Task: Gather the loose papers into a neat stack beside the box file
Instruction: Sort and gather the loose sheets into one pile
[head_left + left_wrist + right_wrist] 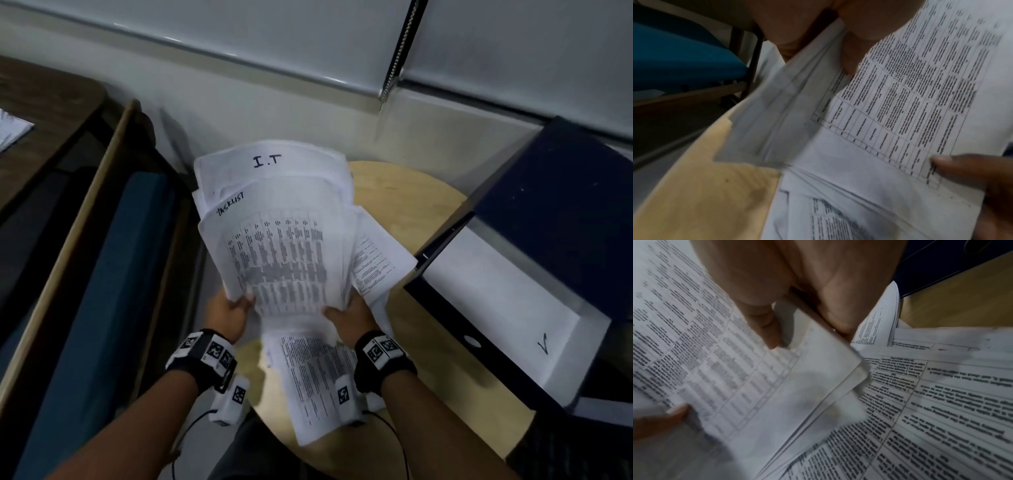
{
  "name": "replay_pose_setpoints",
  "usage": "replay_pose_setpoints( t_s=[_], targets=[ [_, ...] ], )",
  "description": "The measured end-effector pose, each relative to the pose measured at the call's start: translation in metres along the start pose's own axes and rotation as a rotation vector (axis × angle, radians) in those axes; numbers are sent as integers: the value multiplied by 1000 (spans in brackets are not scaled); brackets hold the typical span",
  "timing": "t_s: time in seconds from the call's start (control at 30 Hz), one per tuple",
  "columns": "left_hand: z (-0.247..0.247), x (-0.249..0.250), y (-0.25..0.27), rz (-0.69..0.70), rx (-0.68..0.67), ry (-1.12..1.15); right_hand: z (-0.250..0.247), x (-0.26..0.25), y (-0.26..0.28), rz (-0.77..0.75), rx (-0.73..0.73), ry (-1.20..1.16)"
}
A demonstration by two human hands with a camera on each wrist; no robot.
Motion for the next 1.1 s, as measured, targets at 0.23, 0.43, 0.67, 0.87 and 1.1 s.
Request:
replay_pose_setpoints(
  t_s=[0.23,0.43,0.67,0.87,1.1],
  targets=[
    [-45,-31,-11,-142,76,-71,-34,31,-5,190,168,202],
    [-47,-44,-6,-300,42,-152,-39,54,-6,440,108,579],
    [-33,-50,-4,-366,24,-206,-27,69,0,538,78,630],
    [-23,-55,-2,-379,9,-208,-33,40,15,346,79,552],
    [-20,-51,1,-406,-6,-175,-38,-50,34,173,159,915]
  ],
)
Point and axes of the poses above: each hand's wrist, its own y-axis away from the middle knuckle, its own z-axis out of the palm, x = y × z, the point moved 3 cm from there along -y, towards the middle knuckle, and after that the axes turned 15 degrees about -x, right-handed, at the moved point
